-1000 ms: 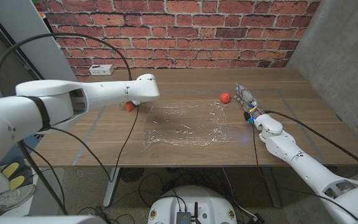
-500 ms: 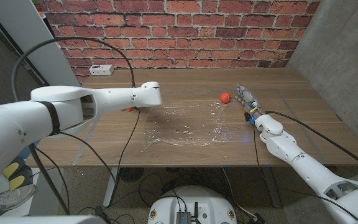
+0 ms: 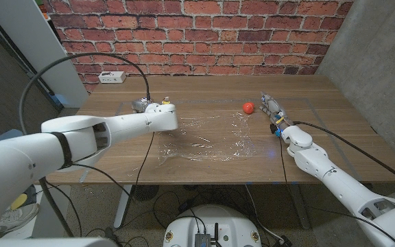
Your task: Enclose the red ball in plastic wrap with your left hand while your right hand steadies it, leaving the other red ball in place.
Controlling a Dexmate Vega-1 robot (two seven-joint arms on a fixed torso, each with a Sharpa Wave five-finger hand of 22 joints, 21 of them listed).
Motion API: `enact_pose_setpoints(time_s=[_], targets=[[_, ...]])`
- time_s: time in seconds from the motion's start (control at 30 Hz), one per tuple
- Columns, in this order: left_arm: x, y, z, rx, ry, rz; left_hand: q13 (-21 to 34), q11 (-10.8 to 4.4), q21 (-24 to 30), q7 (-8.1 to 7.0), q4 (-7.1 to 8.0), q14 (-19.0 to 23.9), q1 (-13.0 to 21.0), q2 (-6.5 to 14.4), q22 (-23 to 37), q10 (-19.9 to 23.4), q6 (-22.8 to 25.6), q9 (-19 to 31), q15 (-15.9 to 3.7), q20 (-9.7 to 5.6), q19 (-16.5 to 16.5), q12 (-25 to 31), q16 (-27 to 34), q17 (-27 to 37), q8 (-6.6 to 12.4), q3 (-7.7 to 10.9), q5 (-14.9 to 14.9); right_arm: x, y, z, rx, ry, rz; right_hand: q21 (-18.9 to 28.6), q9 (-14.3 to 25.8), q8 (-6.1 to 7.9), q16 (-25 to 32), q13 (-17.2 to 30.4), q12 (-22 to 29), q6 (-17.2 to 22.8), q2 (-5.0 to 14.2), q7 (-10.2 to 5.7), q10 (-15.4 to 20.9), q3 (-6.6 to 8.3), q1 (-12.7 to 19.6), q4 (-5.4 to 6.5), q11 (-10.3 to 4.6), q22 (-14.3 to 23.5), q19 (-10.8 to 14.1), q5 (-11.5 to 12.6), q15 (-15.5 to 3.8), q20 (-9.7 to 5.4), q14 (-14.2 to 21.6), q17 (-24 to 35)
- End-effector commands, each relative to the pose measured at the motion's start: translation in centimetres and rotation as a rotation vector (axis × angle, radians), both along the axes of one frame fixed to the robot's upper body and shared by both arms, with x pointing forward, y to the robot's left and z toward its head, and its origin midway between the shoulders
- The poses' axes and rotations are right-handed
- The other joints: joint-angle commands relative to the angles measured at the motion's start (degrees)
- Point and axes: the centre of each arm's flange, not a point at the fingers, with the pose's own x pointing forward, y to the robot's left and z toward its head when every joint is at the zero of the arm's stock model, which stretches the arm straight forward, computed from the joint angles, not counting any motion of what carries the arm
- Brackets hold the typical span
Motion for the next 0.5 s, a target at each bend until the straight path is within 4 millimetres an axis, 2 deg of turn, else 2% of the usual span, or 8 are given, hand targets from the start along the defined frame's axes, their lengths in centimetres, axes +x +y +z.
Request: enact_pose_setpoints(time_s=[0.03, 0.23, 0.3, 0.37, 0.5], targets=[[-0.4, 1.2, -1.6, 0.012, -0.143, -0.018, 0.9, 0.20, 0.8, 9.19, 0.30, 11.0, 5.4, 3.7, 0.1, 1.4, 18.7, 6.7, -16.76, -5.47, 0.6, 1.3, 0.8, 5.8, 0.24, -0.03, 0.4, 0.3, -0.1, 0.4, -0.021, 0.000, -0.008, 0.6, 0.2, 0.23, 0.2, 0.1, 0.2, 0.3, -0.11, -0.21, 0.6, 0.24, -0.1, -0.31, -0.13, 0.3, 0.5, 0.0, -0.02, -0.24, 0.4, 0.1], [-2.0, 0.9, 0.0, 0.029, -0.252, -0.048, 1.8, 0.33, 1.3, 9.50, 0.33, 11.7, 5.8, 3.5, 0.0, 2.1, 19.3, 7.1, -16.68, -5.46, 0.7, 2.2, 0.4, 6.3, 0.36, 0.08, 0.5, 0.1, 0.0, 0.6, -0.019, -0.014, -0.009, 0.6, 0.2, 0.24, 0.2, 0.1, 0.1, 0.4, -0.06, -0.19, 0.6, 0.28, -0.1, -0.30, -0.13, 0.3, 0.5, -0.1, -0.05, -0.29, 0.4, 0.1], [-2.8, 0.6, 0.8, 0.037, -0.298, -0.065, 2.0, -0.07, 1.4, 9.44, 0.38, 11.9, 5.8, 3.5, 0.0, 2.1, 19.4, 7.2, -16.64, -5.45, 0.7, 2.4, 0.3, 6.4, 0.36, 0.09, 0.6, 0.0, 0.0, 0.7, -0.019, -0.023, -0.009, 0.5, 0.2, 0.25, 0.1, 0.1, 0.1, 0.4, -0.09, -0.19, 0.6, 0.26, -0.2, -0.28, -0.12, 0.3, 0.5, -0.1, -0.02, -0.24, 0.4, 0.1], [-3.6, 0.3, 1.5, 0.042, -0.342, -0.099, 2.2, 0.36, 1.5, 9.39, 0.37, 12.0, 5.9, 3.4, -0.1, 2.0, 19.4, 7.2, -16.59, -5.46, 0.7, 2.5, 0.2, 6.6, 0.28, 0.10, 0.6, -0.2, 0.1, 0.9, -0.021, -0.032, -0.008, 0.5, 0.2, 0.25, 0.1, 0.1, 0.1, 0.4, -0.10, -0.18, 0.7, 0.27, -0.2, -0.29, -0.20, 0.3, 0.5, -0.1, -0.05, -0.28, 0.5, 0.1], [-5.3, -0.5, 2.9, 0.059, -0.421, -0.204, 2.5, 0.30, 1.6, 9.57, 0.41, 12.0, 6.0, 3.4, -0.1, 1.9, 19.4, 7.3, -16.46, -5.47, 0.7, 2.6, 0.0, 6.8, 0.20, 0.11, 0.6, -0.5, 0.3, 1.1, -0.027, -0.043, -0.006, 0.5, 0.2, 0.23, 0.1, 0.1, 0.1, 0.4, -0.12, -0.21, 0.7, 0.27, -0.2, -0.30, -0.18, 0.3, 0.5, -0.1, 0.01, -0.31, 0.4, 0.2]])
